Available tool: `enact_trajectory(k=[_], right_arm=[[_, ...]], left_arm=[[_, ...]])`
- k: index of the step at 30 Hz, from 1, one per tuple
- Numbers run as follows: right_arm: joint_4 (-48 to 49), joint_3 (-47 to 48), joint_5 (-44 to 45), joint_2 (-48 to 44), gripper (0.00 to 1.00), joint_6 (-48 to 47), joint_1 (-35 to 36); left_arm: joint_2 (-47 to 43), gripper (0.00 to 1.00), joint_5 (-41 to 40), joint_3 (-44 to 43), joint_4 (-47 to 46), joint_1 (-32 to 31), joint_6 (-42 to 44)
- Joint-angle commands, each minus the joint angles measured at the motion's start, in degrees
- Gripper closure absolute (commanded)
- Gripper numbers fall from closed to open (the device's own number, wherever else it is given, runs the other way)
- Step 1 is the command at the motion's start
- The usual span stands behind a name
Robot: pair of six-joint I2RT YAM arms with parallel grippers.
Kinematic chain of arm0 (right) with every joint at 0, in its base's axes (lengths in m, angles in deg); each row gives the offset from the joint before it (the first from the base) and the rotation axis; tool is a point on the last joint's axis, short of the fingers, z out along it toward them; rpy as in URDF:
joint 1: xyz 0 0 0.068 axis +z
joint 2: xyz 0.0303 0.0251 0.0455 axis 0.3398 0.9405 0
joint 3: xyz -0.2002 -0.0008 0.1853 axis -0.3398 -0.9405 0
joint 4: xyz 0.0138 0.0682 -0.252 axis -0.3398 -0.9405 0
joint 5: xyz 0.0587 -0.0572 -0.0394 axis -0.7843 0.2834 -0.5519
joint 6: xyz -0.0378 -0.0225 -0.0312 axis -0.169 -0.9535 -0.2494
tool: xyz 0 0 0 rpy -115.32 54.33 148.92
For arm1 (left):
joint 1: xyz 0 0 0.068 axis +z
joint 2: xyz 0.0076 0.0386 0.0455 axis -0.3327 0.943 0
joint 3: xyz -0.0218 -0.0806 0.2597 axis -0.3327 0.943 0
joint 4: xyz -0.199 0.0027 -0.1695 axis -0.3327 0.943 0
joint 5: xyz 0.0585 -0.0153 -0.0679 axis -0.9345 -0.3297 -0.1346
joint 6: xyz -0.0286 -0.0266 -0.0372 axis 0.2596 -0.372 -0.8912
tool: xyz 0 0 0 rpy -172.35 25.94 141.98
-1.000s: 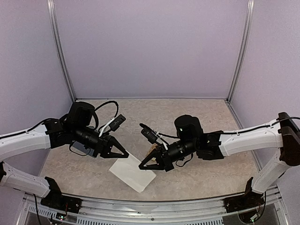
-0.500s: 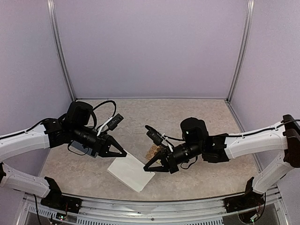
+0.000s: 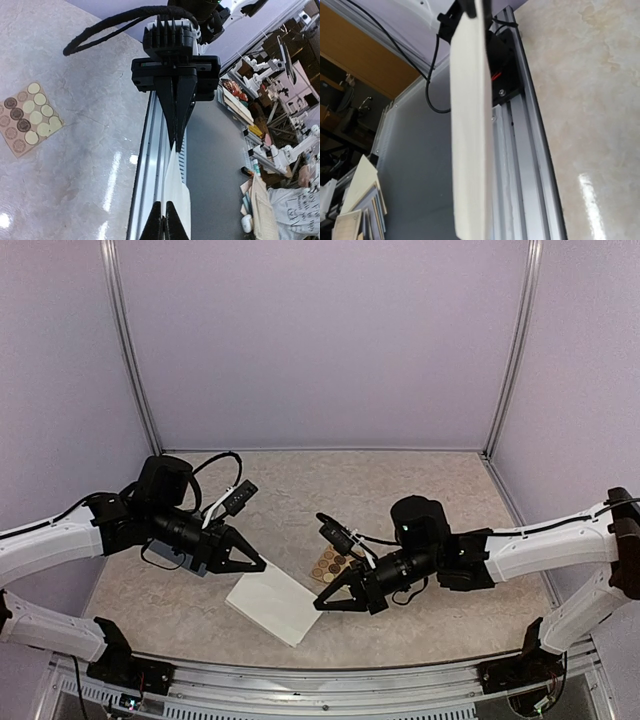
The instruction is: Place the letter into the envelope and seal it
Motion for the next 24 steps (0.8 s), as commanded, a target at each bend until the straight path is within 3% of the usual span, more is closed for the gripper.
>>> enact_trajectory(k=[1, 2, 4, 6, 9, 18, 20, 24], right_arm=[[-6.4, 1.0, 2.8, -2.8, 1.00, -3.1, -0.5], [-9.5, 2.0, 4.0, -3.0, 1.00, -4.8, -0.5], [-15.4, 3.8, 5.3, -2.9, 1.00, -7.3, -0.6], [-20.5, 5.3, 4.7, -2.6, 1.00, -9.4, -0.7], [-26.2, 7.7, 3.4, -2.4, 1.00, -11.9, -0.7], [-35.9, 12.7, 2.7, -2.6, 1.00, -16.2, -0.6], [-36.9, 13.3, 3.3, -2.7, 1.00, -16.8, -0.6], [-39.0, 14.6, 3.7, -2.7, 1.00, -18.4, -0.6]], left_arm=[[-1.3, 0.69, -2.9, -0.1, 1.7, 1.0, 0.8], [-1.6, 0.51, -5.4, -0.7, 2.8, 1.1, 1.5], [-2.2, 0.32, -11.0, -1.9, 4.5, 1.1, 3.7], [-2.8, 0.25, -13.7, -2.8, 4.4, 0.7, 4.6], [-1.8, 0.22, -17.1, -5.0, 4.4, -2.8, 6.1], [7.8, 0.23, -17.7, -9.8, 7.4, -12.1, 9.5], [9.6, 0.31, -17.1, -10.5, 8.3, -12.8, 9.7], [11.0, 0.60, -17.1, -10.9, 8.8, -13.3, 9.7]])
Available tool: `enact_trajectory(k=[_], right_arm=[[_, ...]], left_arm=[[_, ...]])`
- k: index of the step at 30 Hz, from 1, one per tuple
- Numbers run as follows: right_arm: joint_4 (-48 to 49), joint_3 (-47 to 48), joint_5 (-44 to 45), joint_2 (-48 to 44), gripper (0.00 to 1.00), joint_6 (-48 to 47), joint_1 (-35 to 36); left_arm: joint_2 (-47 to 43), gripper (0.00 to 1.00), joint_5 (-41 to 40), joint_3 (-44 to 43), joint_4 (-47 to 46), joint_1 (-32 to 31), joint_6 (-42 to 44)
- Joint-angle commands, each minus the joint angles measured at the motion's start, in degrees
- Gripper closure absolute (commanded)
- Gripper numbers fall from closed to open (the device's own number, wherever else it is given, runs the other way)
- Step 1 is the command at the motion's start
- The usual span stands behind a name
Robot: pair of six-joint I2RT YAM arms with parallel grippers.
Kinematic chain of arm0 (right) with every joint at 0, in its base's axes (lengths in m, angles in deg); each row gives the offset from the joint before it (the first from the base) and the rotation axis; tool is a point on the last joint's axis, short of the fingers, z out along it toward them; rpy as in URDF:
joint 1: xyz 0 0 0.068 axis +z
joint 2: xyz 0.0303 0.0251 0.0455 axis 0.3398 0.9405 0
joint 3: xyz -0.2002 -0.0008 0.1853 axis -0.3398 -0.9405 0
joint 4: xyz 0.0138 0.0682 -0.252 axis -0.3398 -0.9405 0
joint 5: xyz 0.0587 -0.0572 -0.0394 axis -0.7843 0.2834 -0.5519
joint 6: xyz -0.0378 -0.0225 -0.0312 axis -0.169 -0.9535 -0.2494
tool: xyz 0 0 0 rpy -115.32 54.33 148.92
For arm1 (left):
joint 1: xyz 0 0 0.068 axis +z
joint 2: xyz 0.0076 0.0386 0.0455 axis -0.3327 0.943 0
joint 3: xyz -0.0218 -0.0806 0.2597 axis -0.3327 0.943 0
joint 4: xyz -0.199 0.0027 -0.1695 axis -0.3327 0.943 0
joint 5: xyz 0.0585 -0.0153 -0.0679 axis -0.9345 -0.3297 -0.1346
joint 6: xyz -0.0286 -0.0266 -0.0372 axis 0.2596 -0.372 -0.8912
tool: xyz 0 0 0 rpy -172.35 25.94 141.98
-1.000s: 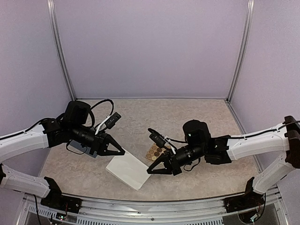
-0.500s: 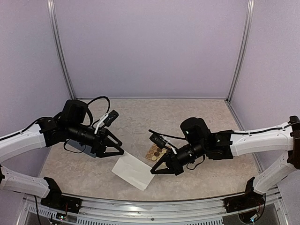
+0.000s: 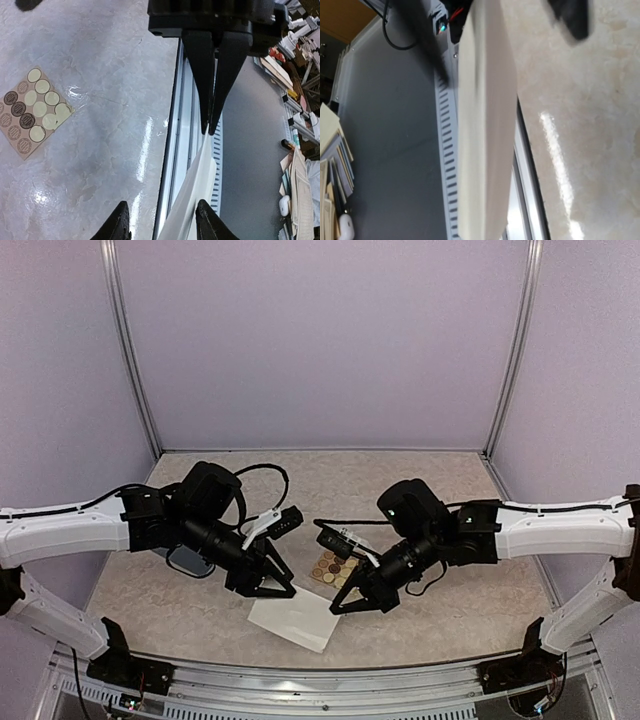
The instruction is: Place the letter into the envelope and seal it
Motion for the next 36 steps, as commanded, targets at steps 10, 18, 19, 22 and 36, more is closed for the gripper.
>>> enact_trajectory(k=[10, 18, 19, 22, 36], right_arm=[[-0.6, 1.3, 9.6, -8.0, 0.65, 0.5, -5.5], [33.5, -15.9, 25.9, -21.1, 0.10, 17.1, -7.2], [39.8, -18.1, 26.2, -21.2, 0.10, 19.3, -7.0], [54.4, -21.3, 28.4, -19.2, 0.09, 23.8, -5.9], [70.7, -7.5, 18.8, 0.5, 0.09, 26.7, -4.5]], left_arm=[[-1.7, 1.00, -1.8, 1.3, -4.0, 0.1, -4.5], [-13.9, 1.00, -23.7, 16.8, -54.2, 1.8, -25.0], [-14.0, 1.00, -26.0, 18.0, -59.8, 1.7, -26.9], [-12.7, 1.00, -29.7, 20.4, -73.5, 0.8, -31.8], [-10.0, 0.99, -35.6, 25.1, -91.0, -3.5, -36.9]])
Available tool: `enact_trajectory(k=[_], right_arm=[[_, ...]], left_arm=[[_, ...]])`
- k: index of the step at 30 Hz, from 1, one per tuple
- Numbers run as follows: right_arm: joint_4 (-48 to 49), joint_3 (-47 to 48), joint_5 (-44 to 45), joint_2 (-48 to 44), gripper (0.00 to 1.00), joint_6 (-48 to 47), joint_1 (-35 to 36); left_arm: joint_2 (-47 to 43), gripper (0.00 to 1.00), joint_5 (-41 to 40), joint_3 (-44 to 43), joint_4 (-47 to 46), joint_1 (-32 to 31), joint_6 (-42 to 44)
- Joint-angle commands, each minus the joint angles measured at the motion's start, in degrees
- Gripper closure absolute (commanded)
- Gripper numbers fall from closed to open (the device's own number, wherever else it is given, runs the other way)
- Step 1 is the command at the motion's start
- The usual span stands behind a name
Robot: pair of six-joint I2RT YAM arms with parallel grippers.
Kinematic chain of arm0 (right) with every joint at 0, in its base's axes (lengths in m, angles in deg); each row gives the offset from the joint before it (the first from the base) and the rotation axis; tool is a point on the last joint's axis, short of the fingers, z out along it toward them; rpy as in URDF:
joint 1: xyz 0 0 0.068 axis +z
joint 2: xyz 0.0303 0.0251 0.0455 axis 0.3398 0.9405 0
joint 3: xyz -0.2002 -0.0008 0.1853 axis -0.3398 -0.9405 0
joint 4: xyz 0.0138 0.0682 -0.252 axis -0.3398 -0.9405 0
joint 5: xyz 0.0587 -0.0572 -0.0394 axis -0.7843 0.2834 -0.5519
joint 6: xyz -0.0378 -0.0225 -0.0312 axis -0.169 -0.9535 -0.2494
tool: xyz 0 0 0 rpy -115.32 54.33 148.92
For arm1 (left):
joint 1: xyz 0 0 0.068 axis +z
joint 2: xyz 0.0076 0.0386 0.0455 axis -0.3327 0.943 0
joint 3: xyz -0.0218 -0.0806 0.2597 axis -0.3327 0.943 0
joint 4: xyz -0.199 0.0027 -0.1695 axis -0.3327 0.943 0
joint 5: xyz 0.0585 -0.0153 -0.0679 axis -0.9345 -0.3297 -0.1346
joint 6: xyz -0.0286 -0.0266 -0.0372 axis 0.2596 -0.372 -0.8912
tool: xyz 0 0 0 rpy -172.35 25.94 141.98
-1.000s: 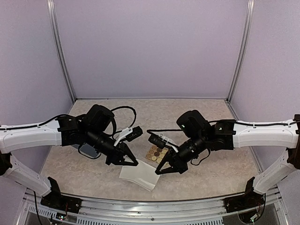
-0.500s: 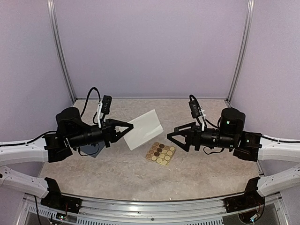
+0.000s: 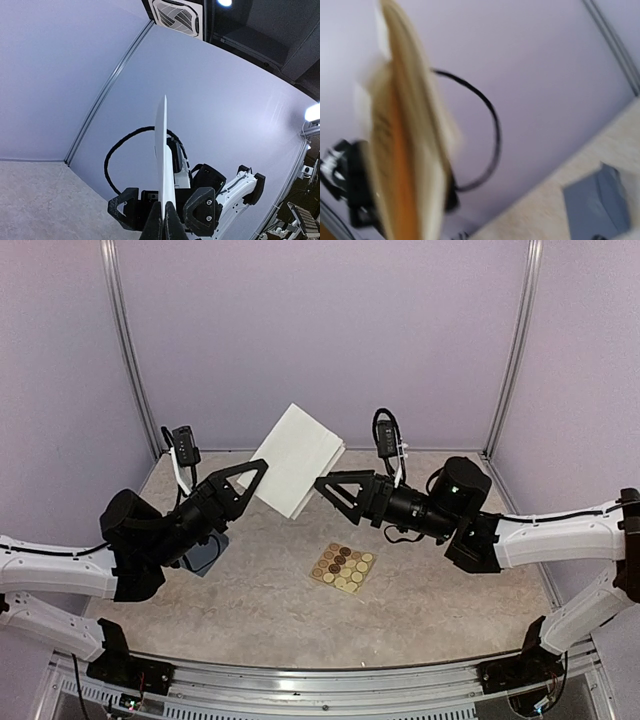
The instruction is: Place the letter into the envelope and seal it
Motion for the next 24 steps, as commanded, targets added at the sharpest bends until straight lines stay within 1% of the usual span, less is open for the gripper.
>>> enact_trajectory(k=[1, 6, 8, 9, 11, 12, 13, 14, 15, 17, 18, 19, 20, 21, 22, 24], right_arm=[[7.6, 5.0, -4.1, 3.4, 0.10, 1.4, 0.5], [9.7, 8.9, -7.6, 7.1, 0.20, 2.0, 0.5], [10.9, 9.4, -7.7, 8.1, 0.38, 2.9, 0.5], [11.7, 9.5, -7.6, 8.4, 0.49, 3.4, 0.5], [13.6, 9.8, -7.7, 9.0, 0.77, 3.8, 0.5], [13.6, 10.0, -7.5, 9.2, 0.90, 3.8, 0.5], [13.0, 10.1, -7.0, 9.0, 1.00, 3.5, 0.4], [11.8, 10.1, -5.8, 8.7, 1.00, 3.1, 0.4], [10.6, 9.9, -5.1, 8.2, 1.00, 2.5, 0.2], [7.0, 9.4, -3.7, 6.9, 1.00, 1.2, -0.6], [4.7, 9.0, -2.3, 6.0, 1.00, 0.7, -1.1], [1.9, 8.4, -1.0, 5.0, 1.00, 0.1, -1.6], [-1.0, 7.8, 0.5, 3.6, 1.00, -0.8, -2.1], [-4.1, 7.3, 1.9, 2.6, 1.00, -1.7, -2.6], [-7.3, 7.0, 3.3, 1.7, 1.00, -2.6, -3.0], [-13.0, 6.5, 5.8, 0.2, 1.00, -4.2, -3.8]], left_arm=[[-0.7, 0.99, -2.4, 1.4, -6.3, -0.8, -1.6], [-1.1, 0.99, -3.2, 2.0, -6.2, -1.1, -1.6], [-1.2, 0.99, -3.1, 2.1, -6.0, -1.1, -1.6], [-1.2, 0.99, -3.0, 2.2, -6.0, -1.1, -1.6], [-1.1, 0.98, -3.0, 2.3, -5.4, -1.1, -1.6], [-1.1, 0.97, -3.0, 2.3, -4.5, -1.1, -1.6], [-1.2, 0.95, -2.9, 2.3, -3.4, -1.1, -1.5], [-1.4, 0.93, -2.8, 2.3, -2.0, -1.1, -1.4], [-1.6, 0.86, -2.9, 2.4, -0.2, -1.1, -1.4], [-2.8, 0.64, -5.3, 2.4, 6.2, -0.9, -1.5], [-3.5, 0.47, -8.1, 2.3, 10.3, -0.6, -1.7], [-4.9, 0.42, -9.4, 2.1, 15.4, 0.0, -2.2], [-5.7, 0.31, -11.9, 1.8, 21.8, 0.9, -3.2], [-6.8, 0.24, -12.6, 1.9, 24.7, 2.3, -4.4], [-7.6, 0.21, -12.5, 1.9, 30.4, 4.2, -5.7], [-9.1, 0.17, -13.1, 2.3, 38.4, 8.5, -9.4]])
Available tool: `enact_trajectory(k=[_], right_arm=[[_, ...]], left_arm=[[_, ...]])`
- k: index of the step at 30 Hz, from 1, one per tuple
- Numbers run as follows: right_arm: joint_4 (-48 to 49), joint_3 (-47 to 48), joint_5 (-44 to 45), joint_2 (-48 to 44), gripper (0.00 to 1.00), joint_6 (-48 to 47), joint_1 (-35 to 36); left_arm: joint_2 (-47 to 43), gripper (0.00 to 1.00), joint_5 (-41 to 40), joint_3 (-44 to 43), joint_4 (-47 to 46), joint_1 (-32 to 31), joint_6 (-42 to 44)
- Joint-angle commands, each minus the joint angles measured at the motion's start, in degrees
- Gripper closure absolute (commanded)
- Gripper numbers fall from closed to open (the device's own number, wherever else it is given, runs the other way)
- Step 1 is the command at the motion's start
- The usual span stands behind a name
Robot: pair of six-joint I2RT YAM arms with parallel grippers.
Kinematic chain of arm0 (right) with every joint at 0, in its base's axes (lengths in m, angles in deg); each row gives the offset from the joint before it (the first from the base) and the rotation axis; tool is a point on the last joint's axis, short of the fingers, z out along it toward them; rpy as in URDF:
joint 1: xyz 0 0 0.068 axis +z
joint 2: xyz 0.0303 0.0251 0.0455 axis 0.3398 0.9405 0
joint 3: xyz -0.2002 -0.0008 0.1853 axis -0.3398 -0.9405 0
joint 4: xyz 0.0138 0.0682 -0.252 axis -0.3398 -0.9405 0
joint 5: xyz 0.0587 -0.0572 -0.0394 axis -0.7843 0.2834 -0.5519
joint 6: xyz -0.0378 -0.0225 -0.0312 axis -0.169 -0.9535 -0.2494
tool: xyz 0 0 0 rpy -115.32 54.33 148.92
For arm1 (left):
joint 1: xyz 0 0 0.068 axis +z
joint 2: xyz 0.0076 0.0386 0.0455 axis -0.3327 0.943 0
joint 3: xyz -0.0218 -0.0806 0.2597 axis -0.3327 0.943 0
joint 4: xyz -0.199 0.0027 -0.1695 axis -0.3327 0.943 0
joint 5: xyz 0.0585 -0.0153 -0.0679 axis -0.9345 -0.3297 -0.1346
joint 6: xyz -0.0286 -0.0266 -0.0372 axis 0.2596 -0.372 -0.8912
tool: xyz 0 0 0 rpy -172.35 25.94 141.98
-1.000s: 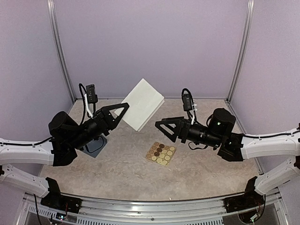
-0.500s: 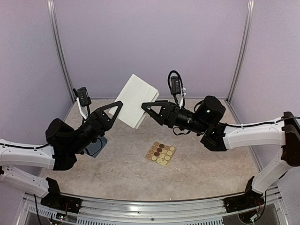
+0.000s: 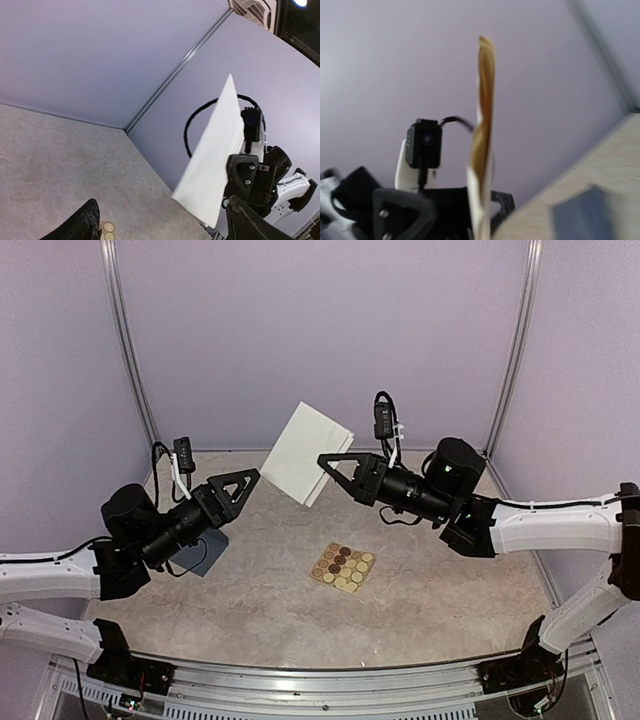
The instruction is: Place the letter into the envelope and seal it
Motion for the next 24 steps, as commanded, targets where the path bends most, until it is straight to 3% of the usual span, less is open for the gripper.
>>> enact_trajectory(k=[1, 7, 11, 19, 24], right_arm=[[-14.8, -1.4, 7.5, -5.2, 1.00, -4.8, -2.1], [-24.0, -3.3, 10.3, -8.4, 1.00, -5.9, -4.7], [-25.4, -4.9, 10.8, -10.0, 1.00, -6.2, -5.6], [-26.8, -6.0, 10.6, -10.6, 1.00, -6.2, -6.7], [-27.9, -6.3, 10.9, -11.8, 1.00, -6.5, -6.9]], left_arm=[[-3.2, 0.16, -4.3, 1.3, 23.7, 8.9, -7.0], [-2.0, 0.15, -1.2, 6.0, 31.1, 23.4, -10.5], [2.7, 0.14, -0.8, 6.7, 30.0, 28.4, -8.0], [17.5, 0.14, 1.3, 5.8, 23.0, 33.0, -3.7], [24.1, 0.15, 5.8, 5.3, 18.6, 32.8, -3.2]])
